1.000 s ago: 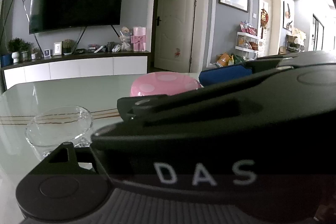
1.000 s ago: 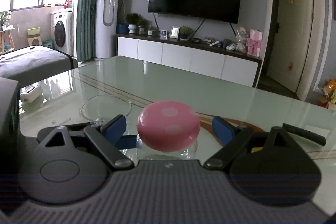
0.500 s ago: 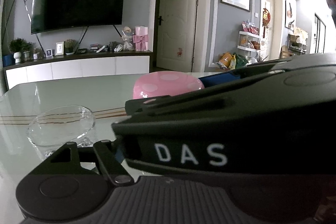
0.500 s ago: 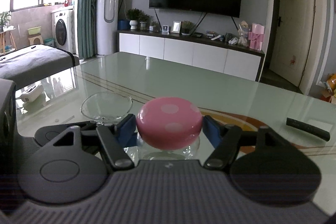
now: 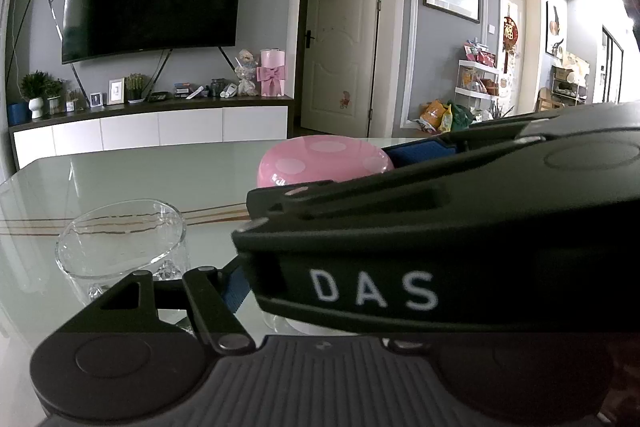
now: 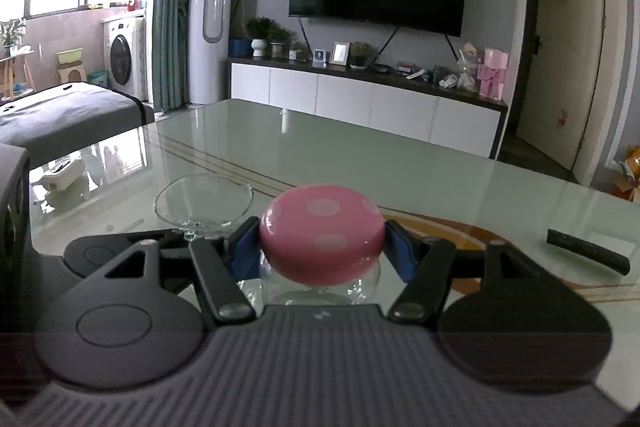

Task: Unscrew bottle cap and pour
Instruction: 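Twist the pink cap with the right gripper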

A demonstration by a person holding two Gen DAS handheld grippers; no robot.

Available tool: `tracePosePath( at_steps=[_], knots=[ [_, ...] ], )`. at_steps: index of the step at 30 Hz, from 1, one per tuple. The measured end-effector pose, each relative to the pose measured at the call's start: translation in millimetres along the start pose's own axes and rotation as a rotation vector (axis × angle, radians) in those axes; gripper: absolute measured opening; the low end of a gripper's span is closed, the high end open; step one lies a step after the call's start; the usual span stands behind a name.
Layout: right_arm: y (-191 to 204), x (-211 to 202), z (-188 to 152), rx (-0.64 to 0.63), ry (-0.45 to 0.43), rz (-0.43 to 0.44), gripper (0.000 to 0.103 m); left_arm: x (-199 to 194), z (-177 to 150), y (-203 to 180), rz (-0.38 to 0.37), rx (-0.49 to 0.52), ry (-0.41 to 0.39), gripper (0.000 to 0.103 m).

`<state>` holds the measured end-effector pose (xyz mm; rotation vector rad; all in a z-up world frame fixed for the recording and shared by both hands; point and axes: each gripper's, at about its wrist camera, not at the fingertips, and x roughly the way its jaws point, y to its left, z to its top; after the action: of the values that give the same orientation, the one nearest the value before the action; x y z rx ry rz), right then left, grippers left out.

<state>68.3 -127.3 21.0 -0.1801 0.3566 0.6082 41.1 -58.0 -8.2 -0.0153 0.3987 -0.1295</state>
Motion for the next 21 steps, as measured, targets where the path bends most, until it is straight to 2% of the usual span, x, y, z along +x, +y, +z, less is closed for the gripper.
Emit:
tracePosePath(
  at_steps=[5,12,21],
  knots=[
    [-5,-1,0,-0.002,-0.007,0.035,0.066,-1,-1,0,0.000,0.001,0.000,0.074],
    [-25,-1,1,0.054,-0.010,0.136,0.066,0,-3,2,-0.001,0.003,-0.001,0.073],
    [-32,-4,3,0.068,-0.017,0.196,0.066,-1,-3,3,-0.001,0.003,0.000,0.074]
  ],
)
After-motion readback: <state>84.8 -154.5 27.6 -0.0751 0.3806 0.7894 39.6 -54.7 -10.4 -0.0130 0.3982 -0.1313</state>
